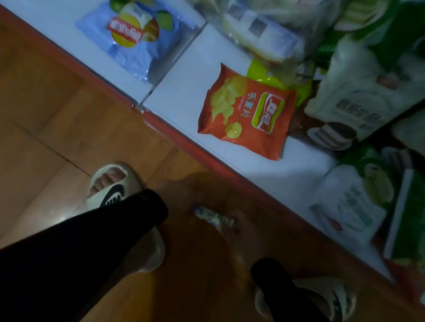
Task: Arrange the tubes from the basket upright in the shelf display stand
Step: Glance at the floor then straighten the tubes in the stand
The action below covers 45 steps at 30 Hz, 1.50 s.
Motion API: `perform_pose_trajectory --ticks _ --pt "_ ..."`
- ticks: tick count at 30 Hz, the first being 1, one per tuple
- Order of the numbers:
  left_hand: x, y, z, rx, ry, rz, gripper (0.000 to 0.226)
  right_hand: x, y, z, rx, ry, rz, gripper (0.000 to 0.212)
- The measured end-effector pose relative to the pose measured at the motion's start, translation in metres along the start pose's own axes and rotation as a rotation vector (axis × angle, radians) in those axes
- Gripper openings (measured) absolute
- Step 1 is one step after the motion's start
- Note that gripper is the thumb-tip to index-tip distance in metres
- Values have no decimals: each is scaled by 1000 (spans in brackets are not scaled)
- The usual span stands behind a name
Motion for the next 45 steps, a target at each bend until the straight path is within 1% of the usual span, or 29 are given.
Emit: perform_pose_trajectory --ticks 2,3,5,7,9,12,13,15,17,18,19,21,22,25,26,29,31,34,36,38,39,41,42,45 --pt "18 -26 -7 -17 -41 26 33 23 -27 18 69 9 -37 26" --pt "30 -40 -12 -28 -83 16 32 35 -39 30 109 0 -63 26" --pt "60 -77 -22 -56 -157 -30 31 61 -69 57 199 -8 -107 17" --pt "94 -118 -32 -103 -219 -87 28 88 -105 87 300 40 -145 11" --pt "127 -161 -41 -154 -364 -138 29 114 -146 116 360 218 -157 9" --pt "178 -222 -51 -222 -586 -290 62 149 -204 160 434 494 -204 3" --pt "197 -241 -54 -236 -637 -333 65 162 -222 176 482 568 -237 4" --pt "236 -277 -67 -277 -696 -375 56 188 -256 208 582 669 -302 9" --pt "272 -311 -86 -336 -708 -415 41 215 -296 238 671 674 -397 13" --pt "287 -328 -97 -376 -718 -441 38 228 -314 250 713 679 -443 13" --pt "302 -343 -109 -415 -723 -468 40 242 -333 263 760 683 -491 13" --pt "327 -370 -132 -470 -705 -509 49 265 -369 283 832 643 -587 19" --pt "337 -383 -144 -505 -687 -517 48 274 -385 291 861 603 -625 22" --pt "361 -416 -176 -594 -659 -544 21 300 -433 308 958 531 -731 25" --pt "368 -425 -184 -621 -673 -557 20 307 -447 312 978 515 -766 24" --pt "388 -439 -196 -670 -736 -681 39 332 -475 322 1006 576 -829 10" --pt "398 -443 -203 -685 -789 -767 38 348 -483 326 993 648 -861 11" --pt "411 -446 -205 -659 -783 -877 19 368 -493 335 988 661 -933 16" --pt "422 -442 -194 -563 -686 -1002 18 381 -498 343 973 666 -986 12" --pt "433 -436 -173 -382 -508 -1152 27 394 -501 353 964 622 -1041 9" --pt "438 -432 -163 -293 -411 -1184 33 400 -501 358 961 580 -1073 9" --pt "447 -420 -145 -154 -232 -1181 48 410 -498 370 944 471 -1144 9" --pt "452 -414 -138 -115 -165 -1172 55 414 -496 376 929 404 -1174 11" --pt "467 -401 -125 -58 -83 -1129 82 427 -488 396 885 288 -1200 13"
Point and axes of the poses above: each hand's wrist, its own y-axis towards the middle knuckle, its own x-axis out of the back of the hand, z = x × y, the point moved 3 cm from there along y, towards the middle knuckle, and after that the axes turned 1 degree about y, right-handed, at the moved point
